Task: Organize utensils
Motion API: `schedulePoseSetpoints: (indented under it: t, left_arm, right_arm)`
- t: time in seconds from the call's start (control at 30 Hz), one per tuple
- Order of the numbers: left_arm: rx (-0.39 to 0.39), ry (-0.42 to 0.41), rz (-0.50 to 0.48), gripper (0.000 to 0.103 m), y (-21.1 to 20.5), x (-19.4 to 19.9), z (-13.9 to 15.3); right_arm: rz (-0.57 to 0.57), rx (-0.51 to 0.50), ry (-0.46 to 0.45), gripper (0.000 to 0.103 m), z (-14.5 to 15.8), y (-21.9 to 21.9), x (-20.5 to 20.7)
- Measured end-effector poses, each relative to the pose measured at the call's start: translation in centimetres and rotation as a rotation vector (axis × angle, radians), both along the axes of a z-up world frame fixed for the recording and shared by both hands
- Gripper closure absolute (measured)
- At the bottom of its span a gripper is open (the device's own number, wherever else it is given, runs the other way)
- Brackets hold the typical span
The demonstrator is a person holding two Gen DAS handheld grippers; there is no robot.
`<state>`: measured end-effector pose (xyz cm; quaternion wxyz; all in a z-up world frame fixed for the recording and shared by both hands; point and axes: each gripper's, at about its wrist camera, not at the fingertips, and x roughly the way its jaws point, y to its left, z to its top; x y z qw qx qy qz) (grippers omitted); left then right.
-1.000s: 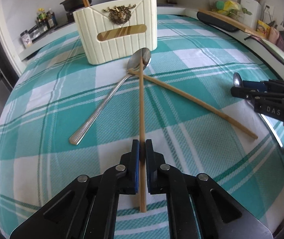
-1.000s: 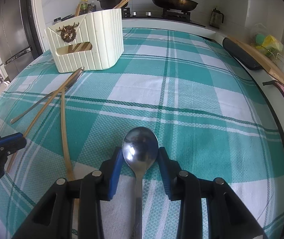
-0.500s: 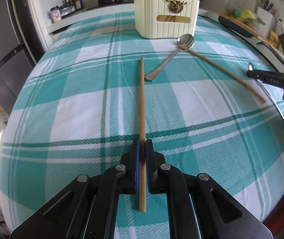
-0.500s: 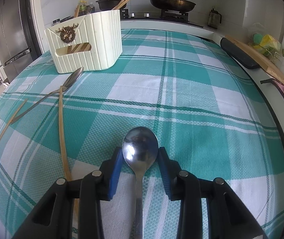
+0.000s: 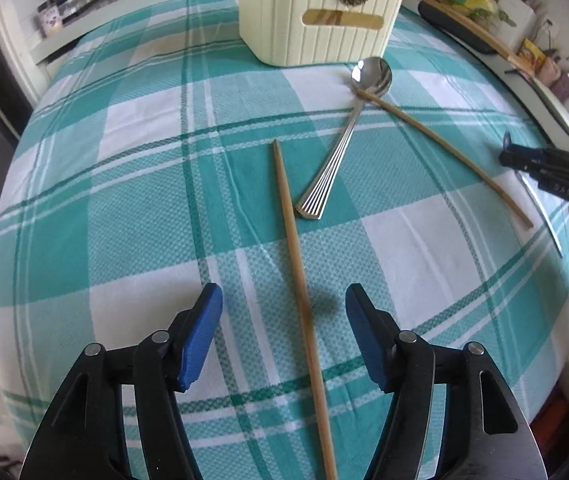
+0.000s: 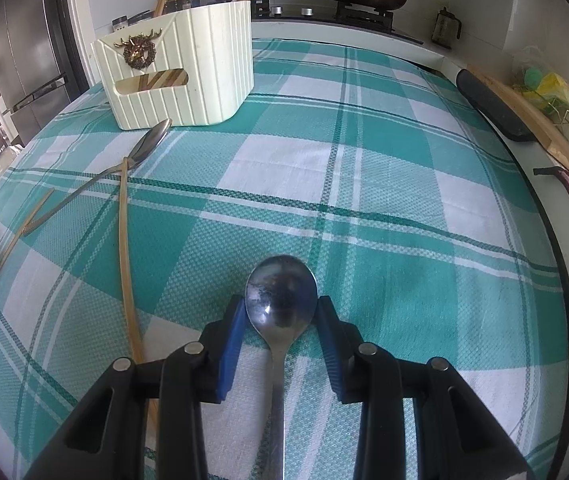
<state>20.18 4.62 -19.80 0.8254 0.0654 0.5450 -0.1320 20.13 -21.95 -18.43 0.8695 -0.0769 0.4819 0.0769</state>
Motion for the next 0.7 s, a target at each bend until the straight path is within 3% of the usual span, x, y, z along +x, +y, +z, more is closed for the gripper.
schedulePoseSetpoints:
  t: [0.07, 0.23, 0.27, 0.3, 0.33, 0.37, 0.47, 0.7]
  left_arm:
    - [0.054, -0.022, -0.047, 0.035, -0.6, 0.4, -0.1]
    - [0.046, -0.019, -0.021, 0.048, -0.1, 3.2, 0.1]
    - [0.047, -0.022, -0.017, 0.058, -0.2, 3.8, 0.2]
    - [0.031, -0.02, -0.023, 0.081, -0.2, 4.2, 0.3]
    - [0.025, -0.016, -0.021, 0.095, -0.4, 4.6, 0.3]
    - [0.033, -0.018, -0.008, 0.099, -0.5, 5.0, 0.3]
    - [0.013, -0.062, 0.026, 0.099, -0.3, 5.5, 0.8]
    - [-0.197, -0.275, 0.1, 0.1, 1.7, 2.0, 7.0]
  right_arm:
    - [-0.003, -0.002, 0.005, 0.067, 0.0, -0.1, -0.1]
    - [0.001, -0.013, 0.019, 0.067, 0.1, 0.2, 0.5]
    - [0.004, -0.016, 0.022, 0.067, 0.1, 0.3, 0.9]
    - [0.007, -0.016, 0.024, 0.067, 0.1, 0.5, 1.3]
    - [0.009, -0.012, 0.023, 0.067, 0.2, 0.7, 1.7]
    - [0.009, -0.003, 0.02, 0.067, 0.3, 0.8, 2.0]
    - [-0.003, 0.043, 0.002, 0.067, 1.0, 0.9, 2.6]
    - [0.025, 0.183, -0.116, 0.067, 5.3, 0.9, 0.5]
